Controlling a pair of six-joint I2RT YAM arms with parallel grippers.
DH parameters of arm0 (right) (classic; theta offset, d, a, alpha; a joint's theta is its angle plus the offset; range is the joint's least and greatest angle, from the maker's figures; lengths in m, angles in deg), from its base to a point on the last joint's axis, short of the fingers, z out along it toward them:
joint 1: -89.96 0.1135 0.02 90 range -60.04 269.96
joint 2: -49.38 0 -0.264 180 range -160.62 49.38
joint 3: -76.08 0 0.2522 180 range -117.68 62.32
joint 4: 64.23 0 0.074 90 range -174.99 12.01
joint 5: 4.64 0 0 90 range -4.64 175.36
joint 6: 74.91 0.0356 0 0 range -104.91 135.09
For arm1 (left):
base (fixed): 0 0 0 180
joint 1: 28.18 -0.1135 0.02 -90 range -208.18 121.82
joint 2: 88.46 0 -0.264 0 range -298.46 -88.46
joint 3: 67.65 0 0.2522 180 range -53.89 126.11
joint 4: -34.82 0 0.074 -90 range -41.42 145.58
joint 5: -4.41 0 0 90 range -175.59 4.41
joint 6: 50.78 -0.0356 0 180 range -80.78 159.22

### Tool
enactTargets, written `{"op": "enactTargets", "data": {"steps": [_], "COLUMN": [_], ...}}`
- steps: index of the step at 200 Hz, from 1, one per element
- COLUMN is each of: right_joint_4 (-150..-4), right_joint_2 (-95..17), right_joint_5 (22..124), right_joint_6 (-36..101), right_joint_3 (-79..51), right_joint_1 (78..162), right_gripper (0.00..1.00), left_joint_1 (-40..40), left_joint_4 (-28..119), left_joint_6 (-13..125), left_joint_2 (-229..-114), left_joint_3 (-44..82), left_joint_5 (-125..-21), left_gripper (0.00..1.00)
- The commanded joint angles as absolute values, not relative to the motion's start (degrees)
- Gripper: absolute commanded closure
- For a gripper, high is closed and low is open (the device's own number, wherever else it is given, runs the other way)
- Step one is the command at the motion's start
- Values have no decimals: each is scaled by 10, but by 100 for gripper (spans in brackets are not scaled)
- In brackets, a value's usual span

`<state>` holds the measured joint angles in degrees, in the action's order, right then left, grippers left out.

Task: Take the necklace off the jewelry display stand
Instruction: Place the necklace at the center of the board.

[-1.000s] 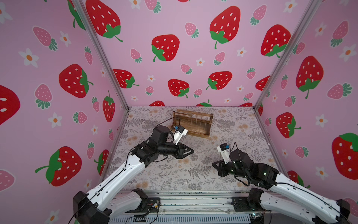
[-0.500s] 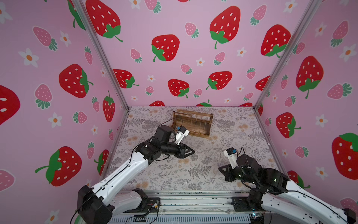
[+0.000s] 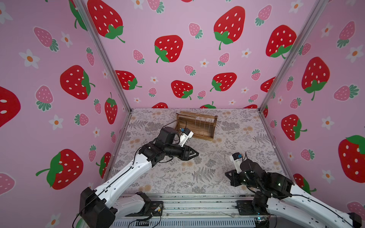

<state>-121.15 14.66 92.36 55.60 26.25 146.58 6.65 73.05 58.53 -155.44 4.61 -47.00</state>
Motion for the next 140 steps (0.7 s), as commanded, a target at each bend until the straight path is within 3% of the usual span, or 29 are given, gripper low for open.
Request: {"op": "enactTargets", "data": {"steps": [1, 140], "right_joint_4": [-1244, -1296], "right_joint_2": [139, 140], "right_joint_5": [976, 1057], "right_joint_6": [576, 615], "right_joint_3": [263, 253], "right_joint_1": [1469, 1469], "right_gripper": [100, 100], "left_joint_1": [67, 66], "left_joint_4": [736, 733], "left_joint_6": [578, 578], "left_joint_2": [-1560, -1551], "left_joint_3": [71, 56], "left_joint_5": [-459, -460], "left_gripper": [59, 60]}}
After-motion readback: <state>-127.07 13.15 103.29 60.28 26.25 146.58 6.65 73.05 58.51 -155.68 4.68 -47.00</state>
